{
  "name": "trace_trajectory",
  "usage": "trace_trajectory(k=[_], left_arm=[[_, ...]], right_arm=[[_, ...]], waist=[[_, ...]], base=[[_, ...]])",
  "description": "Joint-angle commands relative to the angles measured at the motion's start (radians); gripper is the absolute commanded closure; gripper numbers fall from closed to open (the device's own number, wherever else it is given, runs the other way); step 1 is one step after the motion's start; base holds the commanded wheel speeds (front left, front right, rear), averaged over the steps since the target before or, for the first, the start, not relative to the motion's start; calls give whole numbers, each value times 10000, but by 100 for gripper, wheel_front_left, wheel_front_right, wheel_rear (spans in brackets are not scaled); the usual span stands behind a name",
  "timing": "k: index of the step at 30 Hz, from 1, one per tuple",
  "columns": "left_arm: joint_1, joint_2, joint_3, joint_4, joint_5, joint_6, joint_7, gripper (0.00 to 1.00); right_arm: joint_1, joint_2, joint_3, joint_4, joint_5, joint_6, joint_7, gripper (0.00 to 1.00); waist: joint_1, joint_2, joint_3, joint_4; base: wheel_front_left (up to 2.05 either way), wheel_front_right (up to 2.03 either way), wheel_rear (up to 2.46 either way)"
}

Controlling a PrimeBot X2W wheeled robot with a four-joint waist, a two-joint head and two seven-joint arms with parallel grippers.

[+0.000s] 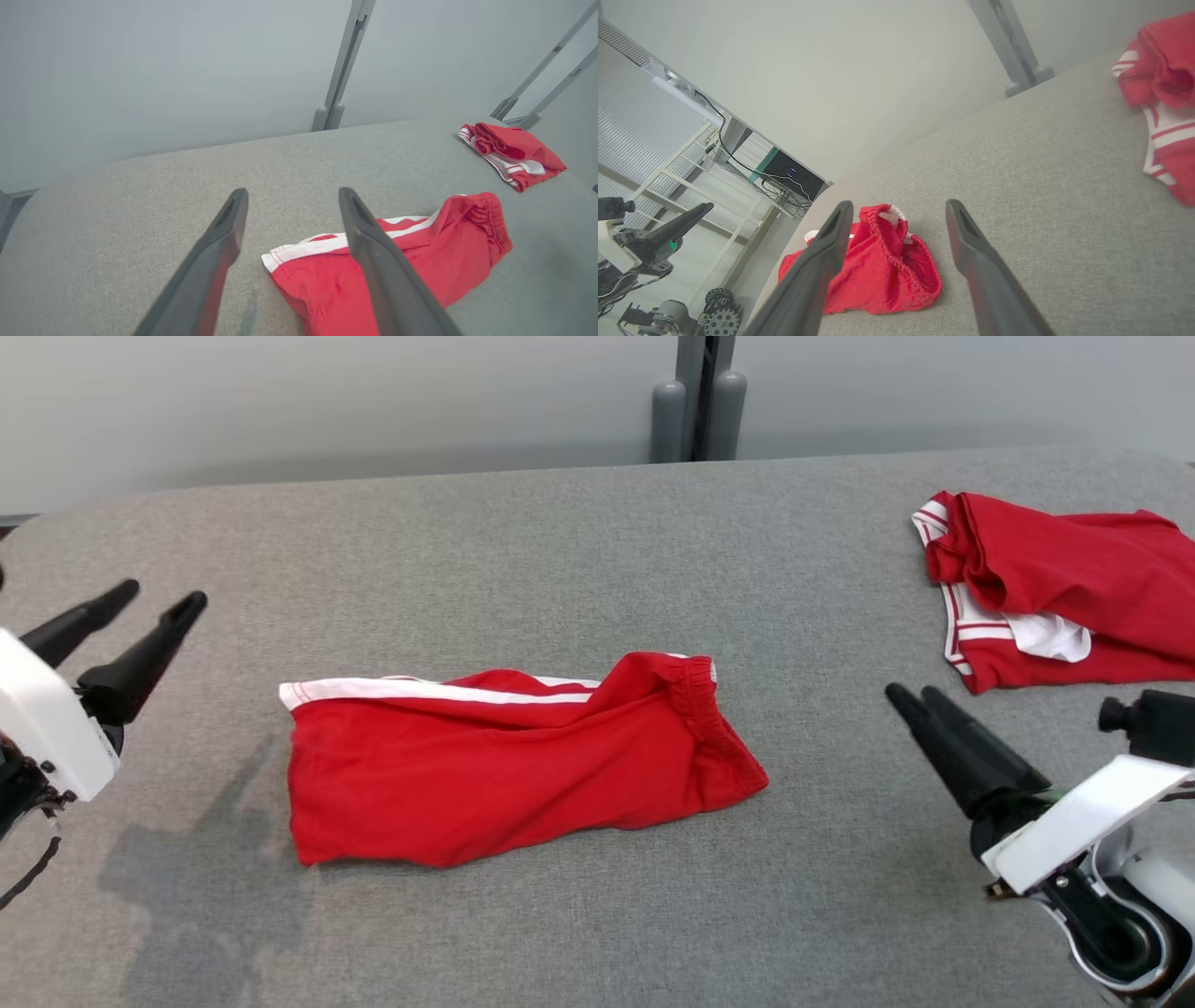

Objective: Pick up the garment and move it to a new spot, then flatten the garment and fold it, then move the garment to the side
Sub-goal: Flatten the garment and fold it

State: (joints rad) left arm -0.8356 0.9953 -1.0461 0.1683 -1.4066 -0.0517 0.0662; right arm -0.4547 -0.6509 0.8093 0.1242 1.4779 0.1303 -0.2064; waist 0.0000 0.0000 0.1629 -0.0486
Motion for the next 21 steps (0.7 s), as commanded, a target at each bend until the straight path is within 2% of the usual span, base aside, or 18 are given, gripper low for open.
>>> trace_trajectory(k=[1, 7, 8, 13, 17, 21], left_arm=[[225, 37, 150, -142, 150, 239, -469, 0], [1296, 172, 495, -931, 470, 1439, -2624, 0], [1296, 172, 495, -931, 470, 1439, -2624, 0], [2382, -53, 1242, -1507, 733, 2444, -3297, 0], [3614, -856, 2888, -1806, 1613, 3000, -3300, 0], [5052, -1924, 4562, -1845, 2953, 3052, -3305, 0]], right_arm=[[85, 36, -178, 119, -236, 10, -184, 0], [237, 470, -1119, 643, -1469, 10, -533, 0], [237, 470, -1119, 643, -1469, 10, -533, 0], [688, 1178, -2260, 757, -2672, 10, -582, 0], [1256, 2067, -3495, 649, -3862, 10, -584, 0], [1747, 2968, -4586, 537, -5267, 10, -587, 0]], waist=[[0, 0, -121, 121], [0, 0, -432, 305], [0, 0, -432, 305], [0, 0, -565, 382], [0, 0, -548, 460], [0, 0, -495, 492]], base=[[0, 0, 0], [0, 0, 0], [0, 0, 0], [0, 0, 0], [0, 0, 0], [0, 0, 0]])
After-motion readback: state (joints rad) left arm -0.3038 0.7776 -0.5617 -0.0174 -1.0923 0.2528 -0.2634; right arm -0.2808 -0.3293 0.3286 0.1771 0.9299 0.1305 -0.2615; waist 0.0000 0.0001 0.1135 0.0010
